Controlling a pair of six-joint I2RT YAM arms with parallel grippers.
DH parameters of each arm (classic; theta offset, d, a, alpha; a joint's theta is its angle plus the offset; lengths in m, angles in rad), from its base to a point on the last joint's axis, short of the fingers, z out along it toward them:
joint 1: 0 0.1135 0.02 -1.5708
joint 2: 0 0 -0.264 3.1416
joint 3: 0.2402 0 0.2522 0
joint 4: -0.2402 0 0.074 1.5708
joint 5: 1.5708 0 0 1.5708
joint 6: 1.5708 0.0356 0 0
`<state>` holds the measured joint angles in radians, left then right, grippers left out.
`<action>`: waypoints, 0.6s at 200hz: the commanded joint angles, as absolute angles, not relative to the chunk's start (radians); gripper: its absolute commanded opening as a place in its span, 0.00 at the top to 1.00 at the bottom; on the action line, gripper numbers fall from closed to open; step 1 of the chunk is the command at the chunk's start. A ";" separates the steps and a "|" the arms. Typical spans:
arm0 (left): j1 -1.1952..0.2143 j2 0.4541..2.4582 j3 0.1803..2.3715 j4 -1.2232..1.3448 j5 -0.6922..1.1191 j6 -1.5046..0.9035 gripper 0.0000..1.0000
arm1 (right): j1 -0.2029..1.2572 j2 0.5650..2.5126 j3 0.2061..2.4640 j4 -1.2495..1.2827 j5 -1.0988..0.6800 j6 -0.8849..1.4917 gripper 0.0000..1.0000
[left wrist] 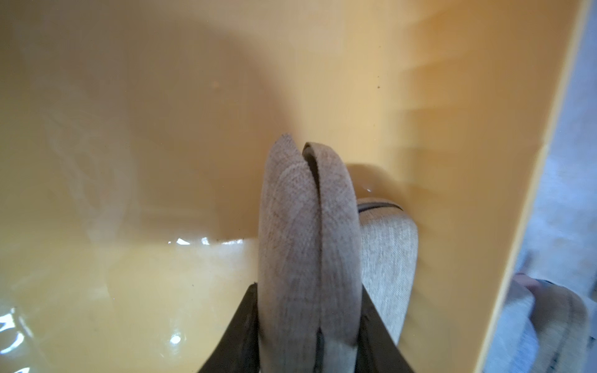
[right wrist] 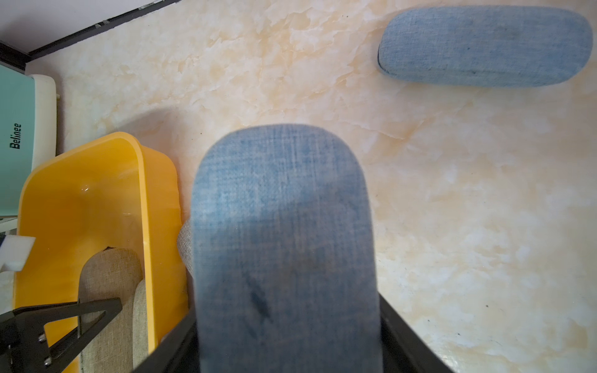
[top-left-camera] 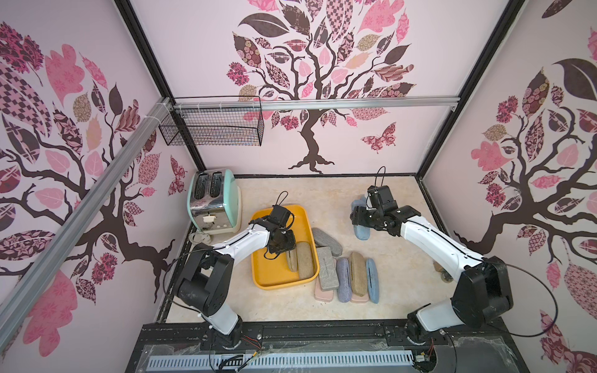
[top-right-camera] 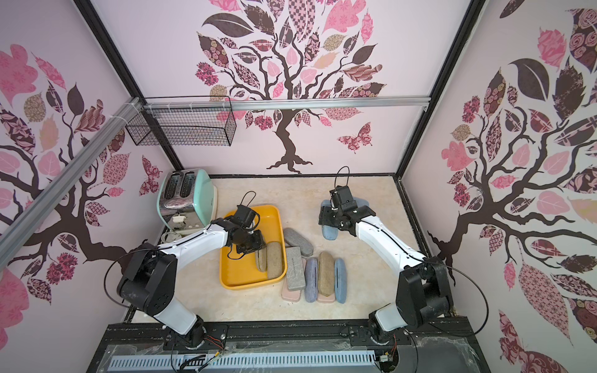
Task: Put the glasses cases into the storage boxes
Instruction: Adjust the glasses case in the storage box.
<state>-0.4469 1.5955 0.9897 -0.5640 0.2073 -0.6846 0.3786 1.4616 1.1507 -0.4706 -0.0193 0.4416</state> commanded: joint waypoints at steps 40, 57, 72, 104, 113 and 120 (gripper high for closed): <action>-0.376 1.509 0.834 -0.460 0.328 -0.715 0.44 | 0.391 1.356 1.174 -0.514 -0.059 0.472 0.31; -0.377 1.492 0.822 -0.479 0.319 -0.710 0.38 | 0.414 1.339 1.191 -0.515 -0.066 0.490 0.31; -0.377 1.464 0.824 -0.523 0.275 -0.703 0.38 | 0.470 1.337 1.216 -0.524 -0.047 0.501 0.31; -0.377 1.361 0.873 -0.692 0.099 -0.676 0.38 | 0.575 1.355 1.253 -0.539 -0.008 0.533 0.31; -0.376 1.335 0.885 -0.741 0.047 -0.668 0.39 | 0.583 1.363 1.255 -0.536 -0.017 0.546 0.32; -0.375 1.319 0.890 -0.767 0.001 -0.667 0.39 | 0.590 1.368 1.252 -0.527 -0.026 0.555 0.32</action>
